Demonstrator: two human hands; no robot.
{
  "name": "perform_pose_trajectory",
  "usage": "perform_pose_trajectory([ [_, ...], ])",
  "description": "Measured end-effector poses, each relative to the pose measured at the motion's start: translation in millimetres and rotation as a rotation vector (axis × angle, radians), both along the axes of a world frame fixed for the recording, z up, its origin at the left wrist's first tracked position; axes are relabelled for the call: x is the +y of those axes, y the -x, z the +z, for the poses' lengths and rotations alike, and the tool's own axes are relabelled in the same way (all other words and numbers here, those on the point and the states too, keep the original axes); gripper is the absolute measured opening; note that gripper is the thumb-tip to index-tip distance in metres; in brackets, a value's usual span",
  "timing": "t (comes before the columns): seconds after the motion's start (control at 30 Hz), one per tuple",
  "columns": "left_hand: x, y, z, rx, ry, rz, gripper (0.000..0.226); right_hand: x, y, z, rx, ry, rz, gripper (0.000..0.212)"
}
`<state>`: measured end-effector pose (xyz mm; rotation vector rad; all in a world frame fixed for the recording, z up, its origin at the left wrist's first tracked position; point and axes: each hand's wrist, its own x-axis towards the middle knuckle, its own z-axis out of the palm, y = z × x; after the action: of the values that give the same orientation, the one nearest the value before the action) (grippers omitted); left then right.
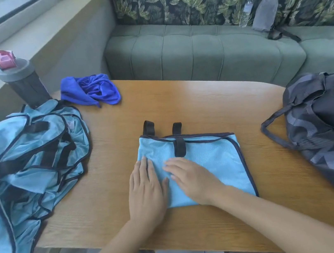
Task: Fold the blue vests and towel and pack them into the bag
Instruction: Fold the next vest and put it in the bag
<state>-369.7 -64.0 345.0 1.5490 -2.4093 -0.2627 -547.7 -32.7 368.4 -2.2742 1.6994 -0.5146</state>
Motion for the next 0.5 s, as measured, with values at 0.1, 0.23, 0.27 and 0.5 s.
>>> perform_pose_trajectory([
  [0.1,-17.3,-14.6,-2.8,-0.087,0.051,-0.145,0.069,-40.0,8.5,-0.2,0.199,0.033,0.082,0.049],
  [0.23,-59.6,-47.9,-5.9,-0.168,0.151,-0.396,0.068,-70.9,42.9,13.9,0.456,-0.012,0.157,0.062],
  [0.27,-71.9,-55.1,-5.1,-0.183,0.151,-0.458,0.068,-71.4,52.2,15.8,0.504,-0.026,0.182,0.064],
  [0.5,-146.9,-50.8,9.2,-0.390,0.197,-0.729,0.068,-32.9,70.1,2.9,0.409,-0.120,0.037,0.068],
])
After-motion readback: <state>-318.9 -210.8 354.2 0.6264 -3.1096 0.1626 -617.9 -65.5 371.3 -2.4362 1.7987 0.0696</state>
